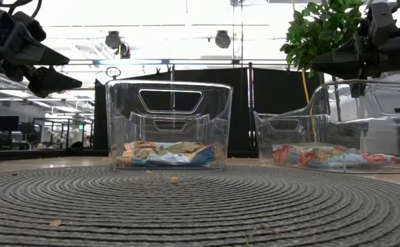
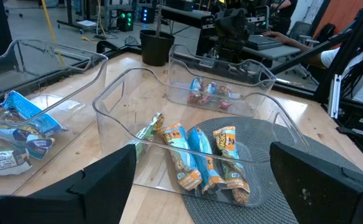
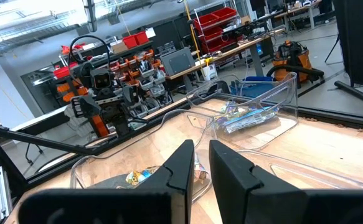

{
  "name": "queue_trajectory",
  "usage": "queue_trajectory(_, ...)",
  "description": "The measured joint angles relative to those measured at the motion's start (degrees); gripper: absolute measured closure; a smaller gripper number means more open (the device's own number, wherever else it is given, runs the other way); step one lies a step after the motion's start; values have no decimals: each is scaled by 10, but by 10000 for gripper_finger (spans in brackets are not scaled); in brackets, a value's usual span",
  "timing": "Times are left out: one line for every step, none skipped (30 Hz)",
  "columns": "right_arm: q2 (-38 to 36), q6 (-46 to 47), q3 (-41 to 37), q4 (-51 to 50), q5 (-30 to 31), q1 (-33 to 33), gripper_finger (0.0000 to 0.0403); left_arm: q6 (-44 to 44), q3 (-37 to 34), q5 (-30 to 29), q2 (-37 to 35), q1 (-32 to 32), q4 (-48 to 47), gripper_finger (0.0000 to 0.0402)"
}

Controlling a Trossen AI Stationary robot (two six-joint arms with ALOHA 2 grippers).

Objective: Pick and place Granola Bars by type
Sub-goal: Return to Home Position

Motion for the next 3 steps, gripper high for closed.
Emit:
queue_trajectory(0,0,0,0,0,0,358,0,0,0,0,0,0,36)
queue_trajectory(0,0,0,0,0,0,358,0,0,0,0,0,0,36)
queue_trajectory(0,0,0,0,0,0,358,0,0,0,0,0,0,36)
